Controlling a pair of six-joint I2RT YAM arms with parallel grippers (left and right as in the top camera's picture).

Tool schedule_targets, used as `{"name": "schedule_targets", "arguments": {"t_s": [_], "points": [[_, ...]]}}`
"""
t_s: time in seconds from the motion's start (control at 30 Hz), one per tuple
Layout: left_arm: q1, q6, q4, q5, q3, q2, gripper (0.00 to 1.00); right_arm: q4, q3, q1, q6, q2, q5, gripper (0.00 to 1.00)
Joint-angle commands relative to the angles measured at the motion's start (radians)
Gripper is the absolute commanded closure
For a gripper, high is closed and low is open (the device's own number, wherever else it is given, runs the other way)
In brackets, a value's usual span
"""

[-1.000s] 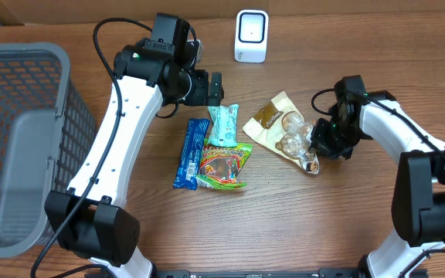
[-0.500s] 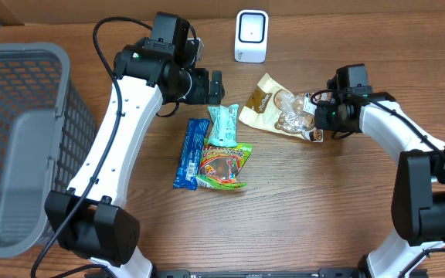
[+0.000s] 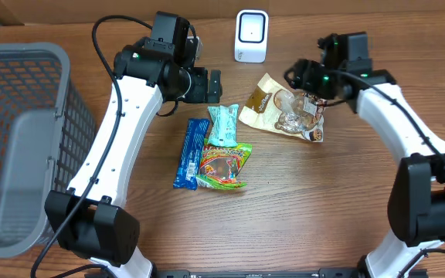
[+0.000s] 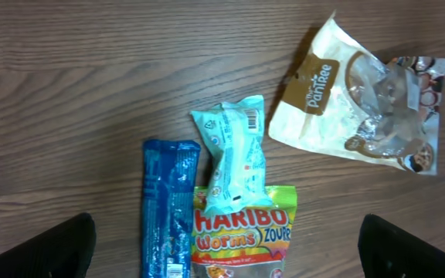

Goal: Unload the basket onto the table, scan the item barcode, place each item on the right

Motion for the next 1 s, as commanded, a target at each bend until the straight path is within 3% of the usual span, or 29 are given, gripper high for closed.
{"name": "schedule_targets", "arguments": {"t_s": [0.0,0.13,0.37,0.5,0.7,0.97], "points": [[0.024,0.026,0.001,-0.029,-0.004,0.013,0.00,0.050,0.018,0.080,0.200,0.050,0.099,0.30],[0.047,0.026,-0.013,-0.025,-0.004,0.013,0.00,0.105,0.018,0.150,0.316,0.111,0.272,0.31],[0.051,0.048,-0.027,-0.026,-0.004,0.013,0.00,0.098,0.018,0.197,0.315,0.197,0.252,0.31],[0.051,0.048,-0.026,-0.026,-0.004,0.013,0.00,0.001,0.018,0.207,0.304,0.204,0.185,0.32],[0.051,0.068,-0.026,-0.025,-0.004,0.013,0.00,-0.203,0.021,0.201,0.167,0.203,-0.035,0.34],[0.051,0.071,-0.025,-0.026,-0.004,0.013,0.00,-0.539,0.127,0.141,0.021,0.203,0.024,0.33]]}}
